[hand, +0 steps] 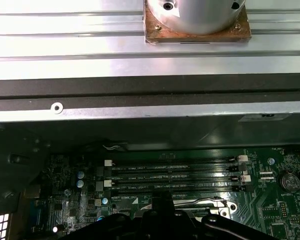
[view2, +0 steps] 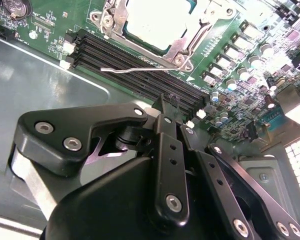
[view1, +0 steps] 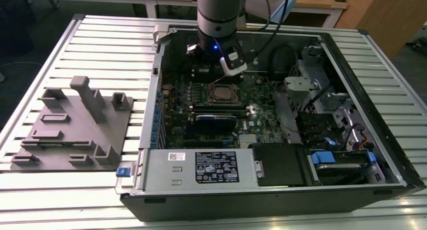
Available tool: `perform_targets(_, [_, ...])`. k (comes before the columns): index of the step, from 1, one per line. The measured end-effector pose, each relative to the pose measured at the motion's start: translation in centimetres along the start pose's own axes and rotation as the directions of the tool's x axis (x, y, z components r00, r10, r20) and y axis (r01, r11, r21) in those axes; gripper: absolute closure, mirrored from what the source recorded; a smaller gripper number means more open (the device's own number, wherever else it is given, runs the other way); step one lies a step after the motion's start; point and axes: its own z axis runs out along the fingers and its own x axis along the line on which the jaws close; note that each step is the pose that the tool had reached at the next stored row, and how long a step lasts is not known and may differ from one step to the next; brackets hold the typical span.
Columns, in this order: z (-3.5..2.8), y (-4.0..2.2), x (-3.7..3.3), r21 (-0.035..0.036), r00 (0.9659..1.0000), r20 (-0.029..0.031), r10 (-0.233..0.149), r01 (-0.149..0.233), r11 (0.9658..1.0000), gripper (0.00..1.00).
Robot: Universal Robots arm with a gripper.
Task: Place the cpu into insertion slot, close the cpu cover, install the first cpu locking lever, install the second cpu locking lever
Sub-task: 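Install the first cpu locking lever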
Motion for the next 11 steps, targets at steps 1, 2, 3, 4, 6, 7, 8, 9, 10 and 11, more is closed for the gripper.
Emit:
perform_targets(1, [0.00,-0.01,0.00,-0.0009,1.0000,0.0000,0.000,0.000,1.0000,0.89])
perform_targets(2, [0.00,-0.03,0.00,-0.0017,1.0000,0.0000,0.000,0.000,1.0000,0.89])
perform_targets(3, [0.00,-0.04,0.00,-0.0025,1.0000,0.0000,0.000,0.000,1.0000,0.89])
perform_targets(4, [-0.01,-0.05,0.00,-0.0034,1.0000,0.0000,0.001,-0.001,1.0000,0.89])
perform_targets(6, [-0.01,-0.08,0.00,-0.0051,1.0000,0.0000,0.001,-0.001,1.0000,0.89])
perform_targets(7, [-0.01,-0.09,0.00,-0.0059,1.0000,0.0000,0.001,-0.001,1.0000,0.89])
perform_targets(8, [-0.02,-0.11,-0.01,-0.0067,1.0000,0.0000,0.001,-0.001,1.0000,0.89])
perform_targets(9, [-0.02,-0.12,-0.01,-0.0076,1.0000,0.0000,0.001,-0.001,1.0000,0.89])
perform_targets(10, [-0.02,-0.13,-0.01,-0.0085,1.0000,0.0000,0.001,-0.001,1.0000,0.89])
perform_targets(11, [-0.02,-0.15,-0.01,-0.0093,1.0000,0.0000,0.002,-0.002,1.0000,0.89])
